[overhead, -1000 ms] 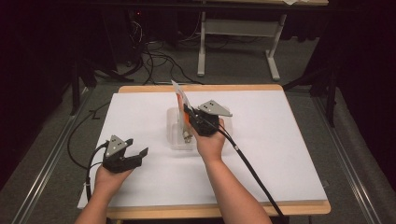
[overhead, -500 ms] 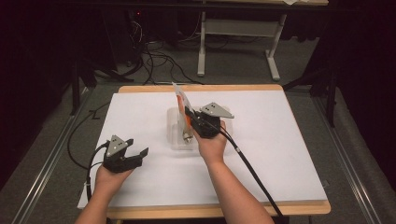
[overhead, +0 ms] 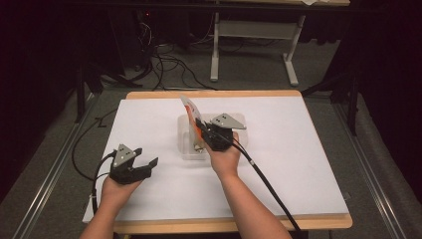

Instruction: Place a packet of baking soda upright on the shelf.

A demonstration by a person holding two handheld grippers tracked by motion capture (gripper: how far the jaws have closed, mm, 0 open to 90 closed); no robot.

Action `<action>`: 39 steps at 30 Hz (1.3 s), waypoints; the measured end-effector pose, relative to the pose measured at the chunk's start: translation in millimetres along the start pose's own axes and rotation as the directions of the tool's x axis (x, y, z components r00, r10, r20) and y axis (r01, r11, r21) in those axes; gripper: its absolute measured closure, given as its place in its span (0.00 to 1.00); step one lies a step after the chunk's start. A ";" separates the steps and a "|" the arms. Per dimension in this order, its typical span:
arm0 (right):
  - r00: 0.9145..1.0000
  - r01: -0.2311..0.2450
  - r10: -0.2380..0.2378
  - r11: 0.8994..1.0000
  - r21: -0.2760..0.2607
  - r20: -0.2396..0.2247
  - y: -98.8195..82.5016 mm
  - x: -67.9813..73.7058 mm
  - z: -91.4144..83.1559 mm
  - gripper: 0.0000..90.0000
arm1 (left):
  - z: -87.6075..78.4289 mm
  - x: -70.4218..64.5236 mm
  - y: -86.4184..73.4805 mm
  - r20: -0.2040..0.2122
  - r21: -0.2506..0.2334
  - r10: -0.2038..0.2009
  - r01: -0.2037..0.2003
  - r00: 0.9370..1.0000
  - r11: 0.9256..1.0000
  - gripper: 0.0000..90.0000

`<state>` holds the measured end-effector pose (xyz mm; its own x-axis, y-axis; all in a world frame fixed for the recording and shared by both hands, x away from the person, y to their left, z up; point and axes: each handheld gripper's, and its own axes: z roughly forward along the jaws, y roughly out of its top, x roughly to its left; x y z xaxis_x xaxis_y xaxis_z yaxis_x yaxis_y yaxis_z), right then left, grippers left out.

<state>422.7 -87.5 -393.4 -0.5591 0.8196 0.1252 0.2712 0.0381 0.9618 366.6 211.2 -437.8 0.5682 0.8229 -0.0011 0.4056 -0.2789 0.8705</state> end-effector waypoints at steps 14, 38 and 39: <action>1.000 0.003 -0.003 1.000 0.015 0.003 -14.7 1.1 -5.9 1.00 | 0.8 -1.6 0.1 0.000 0.001 0.004 -0.004 1.000 1.000 0.33; 1.000 -0.007 0.007 0.999 0.034 0.001 -27.4 -0.4 -10.9 0.99 | 1.7 -2.7 0.4 0.000 0.003 0.005 -0.005 1.000 1.000 0.33; 1.000 -0.005 0.005 0.999 0.033 -0.002 -26.5 -0.1 -11.0 0.99 | 1.7 -2.7 0.3 0.000 0.003 0.005 -0.005 1.000 1.000 0.33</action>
<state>406.9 -94.9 -416.3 -0.5590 0.8188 0.1306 0.2996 0.0526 0.9526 366.4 208.1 -438.3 0.5705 0.8213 0.0030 0.4052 -0.2846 0.8688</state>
